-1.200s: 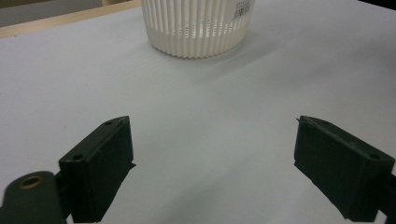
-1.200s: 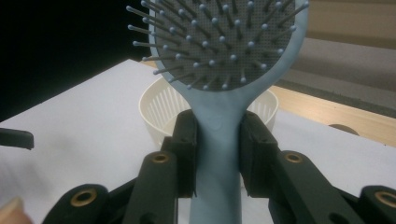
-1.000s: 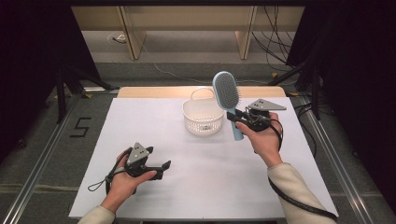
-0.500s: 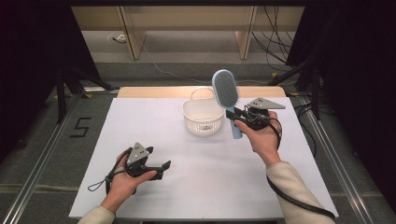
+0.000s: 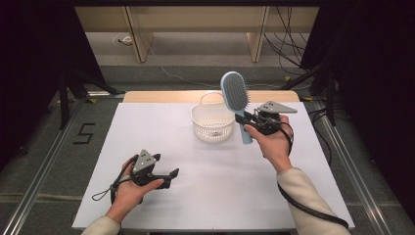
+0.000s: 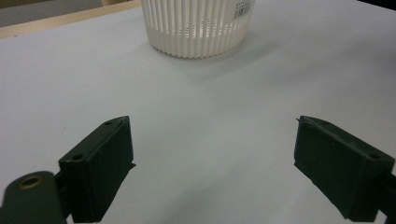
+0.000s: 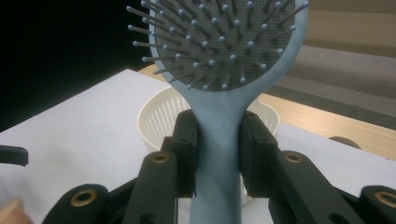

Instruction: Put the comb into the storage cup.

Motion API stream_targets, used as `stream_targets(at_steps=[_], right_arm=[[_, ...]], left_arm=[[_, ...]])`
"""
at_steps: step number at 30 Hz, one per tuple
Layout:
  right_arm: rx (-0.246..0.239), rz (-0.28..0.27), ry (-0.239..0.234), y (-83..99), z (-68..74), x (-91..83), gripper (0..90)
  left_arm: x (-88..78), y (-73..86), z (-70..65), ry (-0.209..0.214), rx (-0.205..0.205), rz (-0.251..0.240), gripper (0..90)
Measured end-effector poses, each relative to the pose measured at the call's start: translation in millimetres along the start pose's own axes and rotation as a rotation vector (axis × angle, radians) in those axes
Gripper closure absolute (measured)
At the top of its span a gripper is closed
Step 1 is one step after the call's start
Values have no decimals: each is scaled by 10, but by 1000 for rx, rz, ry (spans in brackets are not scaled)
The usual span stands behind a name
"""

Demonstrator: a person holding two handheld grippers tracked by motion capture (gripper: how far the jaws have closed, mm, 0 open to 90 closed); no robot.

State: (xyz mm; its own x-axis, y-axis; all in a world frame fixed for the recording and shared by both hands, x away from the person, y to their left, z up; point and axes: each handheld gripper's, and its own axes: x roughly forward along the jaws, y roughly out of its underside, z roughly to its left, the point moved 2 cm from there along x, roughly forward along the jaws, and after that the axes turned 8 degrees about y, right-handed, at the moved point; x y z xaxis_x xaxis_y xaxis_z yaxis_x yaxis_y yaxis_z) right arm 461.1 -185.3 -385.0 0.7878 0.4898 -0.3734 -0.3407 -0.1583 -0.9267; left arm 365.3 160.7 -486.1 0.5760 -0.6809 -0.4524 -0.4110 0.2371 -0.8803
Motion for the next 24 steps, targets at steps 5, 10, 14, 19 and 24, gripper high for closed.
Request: stream_targets(at_steps=[5,10,14,19,24], right_arm=[[1,-3,-1,-7,1,19,710],[3,-7,-2,-22,6,26,710],[4,-7,-3,-28,14,40,710],[4,-11,-5,-44,24,55,710],[3,-9,-4,-55,26,71,710]], left_arm=[[2,0,-1,1,1,0,112],[1,-1,0,1,3,-1,112],[2,0,-2,1,1,0,112],[3,0,-2,1,1,0,112],[2,-1,-1,1,2,-1,112]])
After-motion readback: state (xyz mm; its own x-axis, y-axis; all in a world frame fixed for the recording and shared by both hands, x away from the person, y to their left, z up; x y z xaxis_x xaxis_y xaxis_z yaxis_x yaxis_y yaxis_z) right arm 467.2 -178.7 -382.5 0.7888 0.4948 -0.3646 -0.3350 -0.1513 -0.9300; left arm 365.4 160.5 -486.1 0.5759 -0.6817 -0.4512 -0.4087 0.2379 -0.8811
